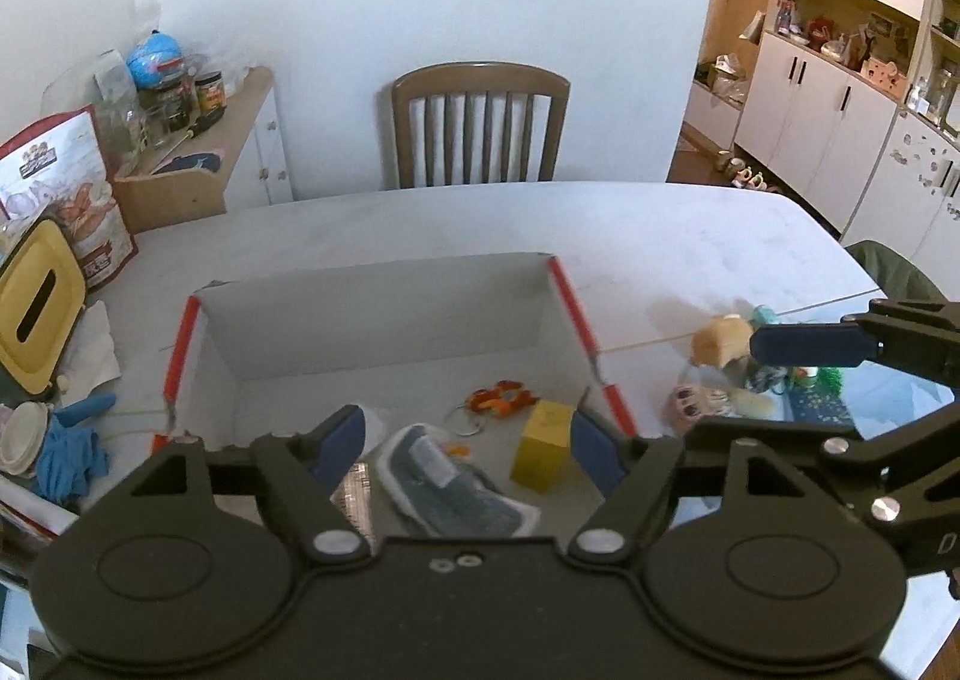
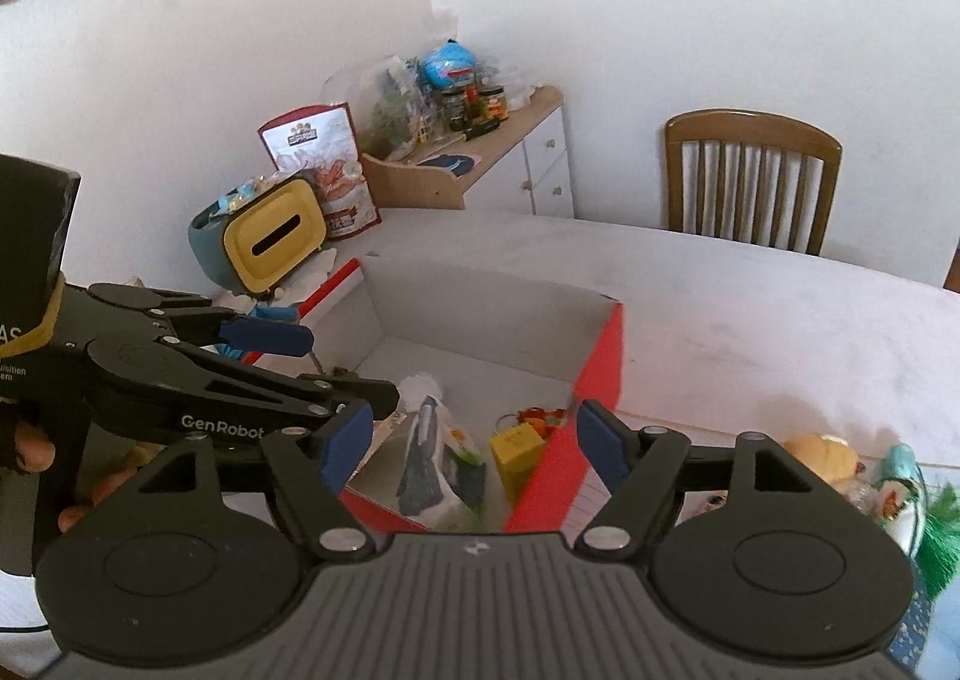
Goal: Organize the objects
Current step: 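Withdraw both open tools from the box back toward the table items, then move right tool to green-white tasseled pouch while left tool moves to bunny plush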
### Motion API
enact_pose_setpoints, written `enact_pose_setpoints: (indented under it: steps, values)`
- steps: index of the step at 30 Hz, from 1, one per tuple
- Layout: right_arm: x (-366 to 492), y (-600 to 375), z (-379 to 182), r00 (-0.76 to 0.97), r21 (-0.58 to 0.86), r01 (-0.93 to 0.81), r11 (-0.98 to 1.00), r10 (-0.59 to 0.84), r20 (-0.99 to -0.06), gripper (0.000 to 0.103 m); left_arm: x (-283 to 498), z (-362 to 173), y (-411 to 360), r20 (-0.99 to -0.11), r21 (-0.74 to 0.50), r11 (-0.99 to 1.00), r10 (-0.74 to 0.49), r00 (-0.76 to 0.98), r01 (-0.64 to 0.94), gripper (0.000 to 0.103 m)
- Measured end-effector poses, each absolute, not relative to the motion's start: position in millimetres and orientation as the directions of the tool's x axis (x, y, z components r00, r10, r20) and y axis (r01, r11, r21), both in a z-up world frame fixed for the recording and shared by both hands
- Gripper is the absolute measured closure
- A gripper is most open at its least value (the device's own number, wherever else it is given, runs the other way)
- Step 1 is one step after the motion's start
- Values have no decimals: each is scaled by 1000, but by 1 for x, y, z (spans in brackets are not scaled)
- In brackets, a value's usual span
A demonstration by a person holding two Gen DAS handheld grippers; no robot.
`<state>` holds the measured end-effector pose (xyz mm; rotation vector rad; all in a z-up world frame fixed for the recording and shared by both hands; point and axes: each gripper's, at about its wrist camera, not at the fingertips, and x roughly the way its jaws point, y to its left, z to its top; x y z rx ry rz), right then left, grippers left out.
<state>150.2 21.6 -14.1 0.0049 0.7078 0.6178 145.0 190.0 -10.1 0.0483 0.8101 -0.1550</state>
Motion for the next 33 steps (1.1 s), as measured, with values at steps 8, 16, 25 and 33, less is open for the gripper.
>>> enact_pose_setpoints:
  steps: [8, 16, 25, 33]
  values:
    - [146, -25, -14, 610, 226, -496, 838, 522, -596, 23, 139, -8, 153, -715, -17, 985, -131, 686, 169, 16]
    - [146, -72, -18, 625, 228, -462, 857, 497, -602, 22, 138, -11, 115, -703, -30, 982, -155, 694, 188, 2]
    - [153, -132, -30, 644, 216, -401, 890, 441, -625, 22, 143, -21, 72, -709, -47, 974, -188, 679, 220, 1]
    - [166, -183, -46, 668, 170, -337, 926, 362, -650, 22, 153, -43, 35, -732, -33, 974, -177, 658, 226, 1]
